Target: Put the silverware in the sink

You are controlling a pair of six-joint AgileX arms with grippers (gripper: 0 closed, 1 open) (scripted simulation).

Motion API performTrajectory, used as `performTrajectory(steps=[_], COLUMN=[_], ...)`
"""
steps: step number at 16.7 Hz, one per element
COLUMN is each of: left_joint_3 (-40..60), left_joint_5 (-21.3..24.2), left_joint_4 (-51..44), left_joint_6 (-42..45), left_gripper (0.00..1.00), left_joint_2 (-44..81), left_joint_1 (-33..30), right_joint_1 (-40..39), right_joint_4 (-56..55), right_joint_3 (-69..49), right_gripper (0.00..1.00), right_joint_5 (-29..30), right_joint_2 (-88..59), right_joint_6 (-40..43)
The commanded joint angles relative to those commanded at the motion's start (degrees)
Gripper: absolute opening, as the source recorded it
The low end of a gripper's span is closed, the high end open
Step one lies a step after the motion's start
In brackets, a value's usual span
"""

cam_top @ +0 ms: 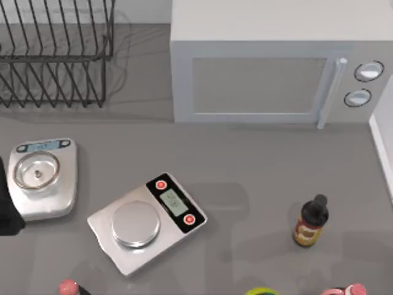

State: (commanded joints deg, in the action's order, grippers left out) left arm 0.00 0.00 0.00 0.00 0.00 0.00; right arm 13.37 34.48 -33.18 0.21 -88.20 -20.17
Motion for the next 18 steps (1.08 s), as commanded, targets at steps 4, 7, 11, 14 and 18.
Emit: performTrajectory(steps=[4,7,11,14,18], left_joint_3=[0.00,0.00,0.00,0.00,0.00], left_joint_5=[0.00,0.00,0.00,0.00,0.00], left_joint_4=[0.00,0.00,0.00,0.00,0.00], left_joint_6=[0.00,0.00,0.00,0.00,0.00], left_gripper=[1.00,1.00,1.00,1.00,1.00], left_joint_2=[0.00,0.00,0.00,0.00,0.00], left_joint_1=[0.00,0.00,0.00,0.00,0.00], right_joint_1=[0.00,0.00,0.00,0.00,0.00], right_joint_4=[-1.29,-1.29,-1.29,-1.29,-1.29], right_joint_3=[0.80,0.80,0.80,0.80,0.80], right_gripper=[1.00,0.85,0.55,0.32,0.02], right_joint_5=[0.00,0.00,0.00,0.00,0.00], right_joint_2=[-0.73,-0.73,-0.73,-0.73,-0.73], right_joint_6=[-0.02,-0.02,-0.02,-0.02,-0.02])
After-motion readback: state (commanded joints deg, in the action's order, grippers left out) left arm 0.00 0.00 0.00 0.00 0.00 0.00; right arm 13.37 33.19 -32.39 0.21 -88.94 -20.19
